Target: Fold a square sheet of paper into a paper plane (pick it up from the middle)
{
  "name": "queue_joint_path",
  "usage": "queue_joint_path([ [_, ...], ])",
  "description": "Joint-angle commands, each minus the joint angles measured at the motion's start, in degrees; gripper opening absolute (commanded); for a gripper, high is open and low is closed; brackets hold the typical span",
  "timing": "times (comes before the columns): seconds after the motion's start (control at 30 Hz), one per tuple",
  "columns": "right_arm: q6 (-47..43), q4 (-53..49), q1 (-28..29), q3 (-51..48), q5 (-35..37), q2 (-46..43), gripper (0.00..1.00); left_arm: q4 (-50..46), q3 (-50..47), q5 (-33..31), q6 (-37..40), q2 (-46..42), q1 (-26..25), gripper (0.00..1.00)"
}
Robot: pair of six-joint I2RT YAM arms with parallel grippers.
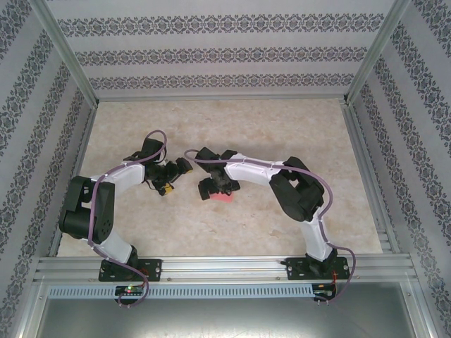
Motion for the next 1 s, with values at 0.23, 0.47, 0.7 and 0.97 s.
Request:
queue_joint_path([
  [0.23,0.72,1.71,-3.98,-7.36,-2.24,2.06,0.66,2.02,-1.32,1.86,1.16,-0.71,-0.27,1.00],
  [0.47,-1.78,9.13,-8.53,-12.92,-13.62,-1.33,0.70,7.09,-2.42,7.41,1.94,-0.75,-1.04,1.00],
  [0.7,-1.78,9.26,-11.14,-13.95,-15.39,-1.55,0.70,12.40,-3.37,11.59,1.26,0.52,-2.01,1.00],
  [0.97,-1.48,10.23,-12.03,-14.86,-16.73,-1.05,0.72,16.11,-4.09,13.93,0.52,1.33,-2.83,0.99],
])
